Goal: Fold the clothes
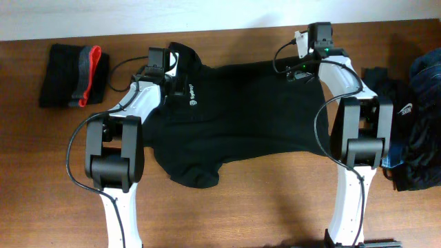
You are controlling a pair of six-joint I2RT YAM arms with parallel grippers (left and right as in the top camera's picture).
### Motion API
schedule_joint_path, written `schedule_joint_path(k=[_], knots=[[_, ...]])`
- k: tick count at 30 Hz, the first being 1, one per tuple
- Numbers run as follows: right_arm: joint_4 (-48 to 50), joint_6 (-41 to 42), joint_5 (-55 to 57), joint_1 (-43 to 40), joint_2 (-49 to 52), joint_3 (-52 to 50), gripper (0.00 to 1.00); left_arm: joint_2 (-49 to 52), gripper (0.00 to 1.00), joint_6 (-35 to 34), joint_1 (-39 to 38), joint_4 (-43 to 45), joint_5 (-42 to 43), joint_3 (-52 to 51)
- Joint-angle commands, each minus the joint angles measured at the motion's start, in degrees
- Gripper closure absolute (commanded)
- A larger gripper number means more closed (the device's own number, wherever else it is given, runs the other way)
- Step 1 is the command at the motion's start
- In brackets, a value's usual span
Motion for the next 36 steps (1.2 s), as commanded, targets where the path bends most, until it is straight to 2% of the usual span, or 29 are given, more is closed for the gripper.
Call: schedule_joint_path(k=[1, 6, 10, 14, 16, 20, 21, 23, 27, 28, 29, 31, 36], knots=[[-0.6, 0.0, 1.1, -0.3, -2.3, 2.6, 0.01, 1.4, 0.32, 0.7, 0.4, 0.4, -0.4, 0.8], [-8.0, 2.6, -0.5, 0.8, -6.3, 4.9, 0.01, 1.4, 0.32, 0.7, 0.4, 0.4, -0.2, 3.3], [-14.9, 3.0, -8.4, 2.4, -8.6, 4.9, 0.00, 1.4, 0.33, 0.7, 0.4, -1.1, -0.2, 6.7], [-19.7, 7.7, -13.9, 4.0, -9.1, 4.9, 0.00, 1.4, 0.33, 0.7, 0.4, -4.7, -0.2, 11.0], [-22.9, 9.3, -17.0, 4.9, -9.1, 4.9, 0.04, 1.4, 0.33, 0.7, 0.4, -5.1, -0.2, 12.0], [-28.9, 12.3, -24.3, 7.3, -9.1, 4.9, 0.29, 1.4, 0.33, 0.7, 0.7, -4.8, -0.2, 12.1], [-30.7, 12.2, -26.7, 8.2, -9.1, 4.9, 0.42, 1.4, 0.33, 0.7, 0.8, -5.0, -0.2, 12.1], [-33.3, 11.9, -28.6, 9.9, -9.1, 4.9, 0.48, 1.4, 0.33, 0.7, 0.8, -5.6, -0.2, 12.1], [-38.6, 8.3, -28.7, 14.3, -9.1, 4.9, 0.80, 0.6, 0.35, 0.7, 0.5, -9.9, -0.2, 12.7], [-39.5, 7.1, -28.5, 15.4, -9.1, 4.9, 0.92, 0.0, 0.45, 0.7, 0.5, -11.8, -0.2, 13.1], [-40.1, 7.0, -28.3, 16.2, -9.1, 4.9, 0.96, -1.0, 0.65, 0.7, 0.5, -14.1, -0.2, 13.4], [-40.6, 7.0, -28.3, 17.2, -9.1, 4.9, 0.96, -3.2, 1.00, 0.6, 0.5, -19.0, -0.1, 14.1], [-41.1, 10.4, -28.3, 16.5, -9.1, 4.9, 0.96, -10.2, 1.00, 0.6, 0.2, -31.6, 5.2, 14.2]])
